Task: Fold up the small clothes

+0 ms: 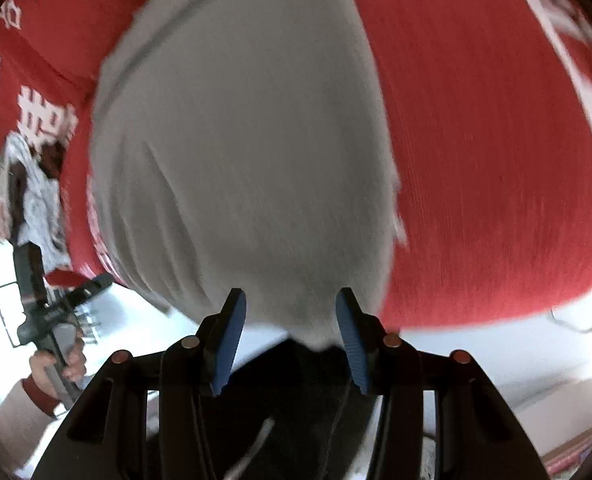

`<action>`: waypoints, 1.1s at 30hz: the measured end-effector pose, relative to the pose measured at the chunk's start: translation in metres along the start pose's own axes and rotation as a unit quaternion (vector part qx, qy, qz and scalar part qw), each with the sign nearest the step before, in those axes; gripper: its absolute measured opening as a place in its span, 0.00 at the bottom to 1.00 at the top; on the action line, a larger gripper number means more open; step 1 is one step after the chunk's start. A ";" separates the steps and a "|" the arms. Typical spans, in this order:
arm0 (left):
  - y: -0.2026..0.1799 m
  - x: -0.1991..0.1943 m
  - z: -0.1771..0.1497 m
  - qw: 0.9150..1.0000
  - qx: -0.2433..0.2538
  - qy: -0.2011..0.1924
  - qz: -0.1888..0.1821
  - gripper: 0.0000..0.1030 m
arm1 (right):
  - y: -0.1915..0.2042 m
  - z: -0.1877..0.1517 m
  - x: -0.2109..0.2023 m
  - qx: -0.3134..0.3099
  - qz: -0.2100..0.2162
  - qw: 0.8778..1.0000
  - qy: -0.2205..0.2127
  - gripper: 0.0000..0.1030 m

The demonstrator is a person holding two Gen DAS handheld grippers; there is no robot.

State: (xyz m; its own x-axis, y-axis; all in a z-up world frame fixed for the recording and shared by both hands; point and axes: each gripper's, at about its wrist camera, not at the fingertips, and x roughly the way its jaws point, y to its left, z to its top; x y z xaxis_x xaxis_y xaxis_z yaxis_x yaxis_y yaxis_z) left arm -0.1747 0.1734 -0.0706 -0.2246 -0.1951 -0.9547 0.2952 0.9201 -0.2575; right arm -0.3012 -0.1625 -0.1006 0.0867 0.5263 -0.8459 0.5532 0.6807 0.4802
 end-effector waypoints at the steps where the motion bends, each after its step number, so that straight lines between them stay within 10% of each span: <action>1: 0.003 0.008 -0.004 1.000 -0.004 0.008 -0.005 1.00 | -0.004 -0.006 0.007 -0.002 -0.011 1.000 0.003 0.49; 10: -0.001 0.051 -0.013 0.999 -0.017 0.024 -0.015 0.94 | -0.012 -0.028 0.058 -0.030 -0.028 0.999 0.008 0.51; 13: -0.005 0.045 -0.026 0.999 -0.005 0.033 -0.039 0.39 | -0.012 -0.033 0.055 -0.002 0.004 1.000 0.002 0.36; 14: -0.009 0.041 -0.027 0.998 0.004 0.036 -0.045 0.13 | -0.014 -0.034 0.052 0.022 0.018 1.000 0.002 0.08; 24: -0.044 -0.064 0.011 0.990 0.054 -0.039 -0.125 0.13 | 0.009 -0.013 -0.042 0.087 0.209 0.970 -0.088 0.05; 33: -0.069 -0.116 0.143 0.983 0.062 -0.139 -0.101 0.13 | 0.058 0.115 -0.101 0.052 0.219 0.958 -0.177 0.05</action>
State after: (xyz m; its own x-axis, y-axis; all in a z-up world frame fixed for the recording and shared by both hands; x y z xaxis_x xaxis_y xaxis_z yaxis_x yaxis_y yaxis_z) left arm -0.0362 0.0839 0.0361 -0.0331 -0.4702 -0.8819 0.3851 0.8083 -0.4454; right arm -0.1827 -0.2346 -0.0144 0.5946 0.5309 -0.6038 0.4780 0.3704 0.7964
